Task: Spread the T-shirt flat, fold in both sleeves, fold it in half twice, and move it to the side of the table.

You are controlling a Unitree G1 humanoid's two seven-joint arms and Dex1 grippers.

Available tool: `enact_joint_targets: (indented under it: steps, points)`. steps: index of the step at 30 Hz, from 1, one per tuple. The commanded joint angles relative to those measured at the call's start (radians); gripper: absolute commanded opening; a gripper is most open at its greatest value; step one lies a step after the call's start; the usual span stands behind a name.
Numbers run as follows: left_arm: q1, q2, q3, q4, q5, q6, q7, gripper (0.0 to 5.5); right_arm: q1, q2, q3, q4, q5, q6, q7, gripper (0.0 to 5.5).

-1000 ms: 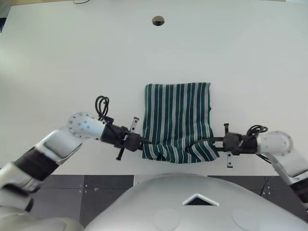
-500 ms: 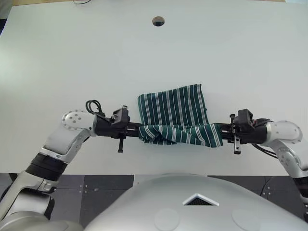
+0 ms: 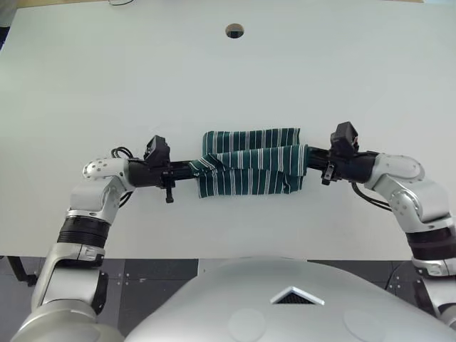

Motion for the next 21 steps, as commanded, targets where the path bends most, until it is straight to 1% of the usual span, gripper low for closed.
enact_joint_targets:
  steps: [1,3,4,5,8,12,16,20,21]
  points:
    - [-0.044,-0.008,0.045,-0.027,0.018,0.11,0.08,0.1,-0.03,0.026,-0.01,0.036,-0.036,0.043,-0.036,0.18]
    - [-0.06,-0.011,0.061,-0.05,0.024,0.167,0.114,0.1,-0.034,0.042,-0.015,0.046,-0.041,0.056,-0.042,0.18]
    - [-0.068,-0.011,0.069,-0.063,0.024,0.198,0.133,0.43,-0.036,0.05,-0.018,0.048,-0.04,0.065,-0.044,0.18]
    - [-0.076,-0.01,0.076,-0.075,0.022,0.229,0.148,0.5,-0.039,0.056,-0.021,0.049,-0.04,0.071,-0.046,0.48]
    - [-0.096,-0.013,0.094,-0.112,0.025,0.314,0.207,0.97,-0.06,0.085,-0.051,0.071,-0.026,0.092,-0.066,0.99]
    - [-0.139,-0.024,0.127,-0.102,0.024,0.414,0.281,1.6,-0.107,0.133,-0.114,0.111,0.004,0.141,-0.108,1.71]
    - [-0.179,-0.047,0.162,-0.098,0.019,0.496,0.349,1.6,-0.173,0.196,-0.172,0.176,0.017,0.183,-0.179,1.71]
    - [-0.246,-0.094,0.217,0.034,0.078,0.47,0.487,1.6,-0.212,0.23,-0.209,0.229,-0.018,0.164,-0.246,1.71]
    - [-0.262,-0.102,0.231,0.074,0.097,0.448,0.519,1.6,-0.208,0.231,-0.2,0.21,-0.048,0.107,-0.244,1.71]
